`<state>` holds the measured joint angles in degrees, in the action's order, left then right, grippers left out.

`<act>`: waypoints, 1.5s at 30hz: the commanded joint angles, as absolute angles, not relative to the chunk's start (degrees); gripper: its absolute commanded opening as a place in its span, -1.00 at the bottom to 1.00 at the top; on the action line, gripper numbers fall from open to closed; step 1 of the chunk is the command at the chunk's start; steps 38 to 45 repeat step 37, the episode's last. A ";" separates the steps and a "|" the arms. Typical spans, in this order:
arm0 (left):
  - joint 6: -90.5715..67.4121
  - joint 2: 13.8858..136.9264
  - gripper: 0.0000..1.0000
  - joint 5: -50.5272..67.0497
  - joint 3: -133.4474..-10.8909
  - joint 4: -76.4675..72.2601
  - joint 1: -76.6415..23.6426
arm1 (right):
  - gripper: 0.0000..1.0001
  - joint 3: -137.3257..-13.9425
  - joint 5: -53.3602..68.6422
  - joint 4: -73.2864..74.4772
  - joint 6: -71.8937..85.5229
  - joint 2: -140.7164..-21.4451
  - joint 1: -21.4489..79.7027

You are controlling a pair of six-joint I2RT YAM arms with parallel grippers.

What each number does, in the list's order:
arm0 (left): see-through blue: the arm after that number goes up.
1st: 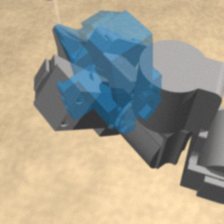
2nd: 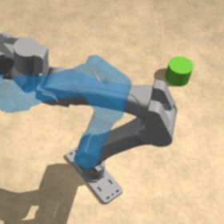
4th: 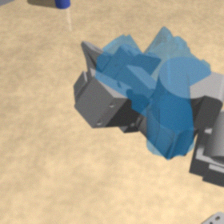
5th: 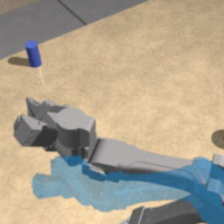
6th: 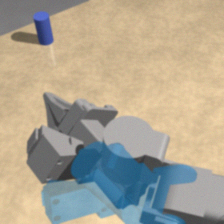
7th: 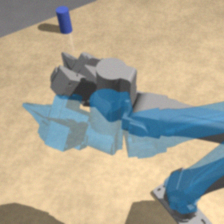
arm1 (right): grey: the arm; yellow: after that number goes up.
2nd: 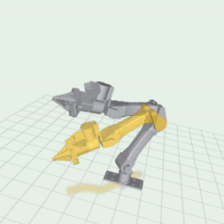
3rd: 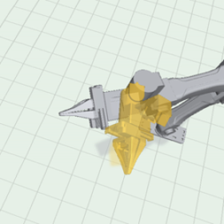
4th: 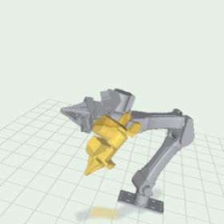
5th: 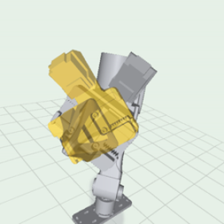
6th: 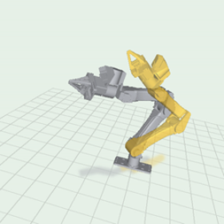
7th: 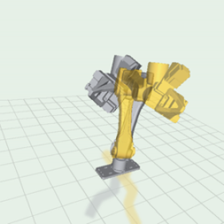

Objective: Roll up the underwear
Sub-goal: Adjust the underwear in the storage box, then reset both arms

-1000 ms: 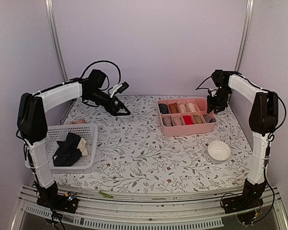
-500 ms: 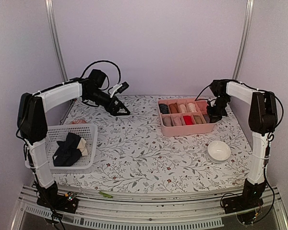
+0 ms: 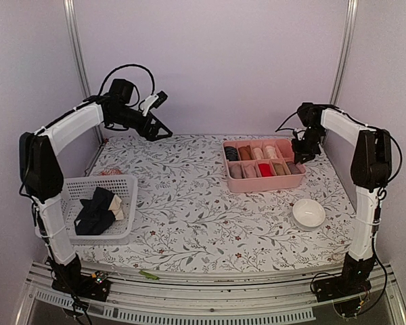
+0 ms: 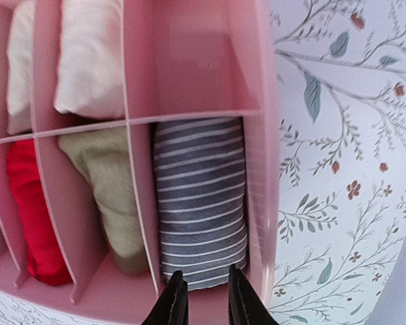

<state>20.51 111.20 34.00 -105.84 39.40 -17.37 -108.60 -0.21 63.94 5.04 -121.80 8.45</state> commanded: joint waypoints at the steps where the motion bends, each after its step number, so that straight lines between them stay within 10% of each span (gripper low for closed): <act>1: 17.03 107.42 0.92 29.33 -108.61 34.96 -14.99 | -0.35 -116.65 -2.05 65.90 3.54 -116.23 8.09; 14: 20.97 108.34 0.92 14.92 -125.77 48.38 -12.14 | 0.99 -102.40 9.49 41.09 4.74 -87.13 8.04; 32: 15.13 80.18 0.92 11.46 -73.00 43.77 -11.25 | 0.98 -48.62 29.55 24.67 24.51 -53.88 8.18; 45: 13.54 77.01 0.92 12.03 -70.34 44.38 -11.17 | 0.98 -46.47 30.71 26.58 25.65 -52.52 8.16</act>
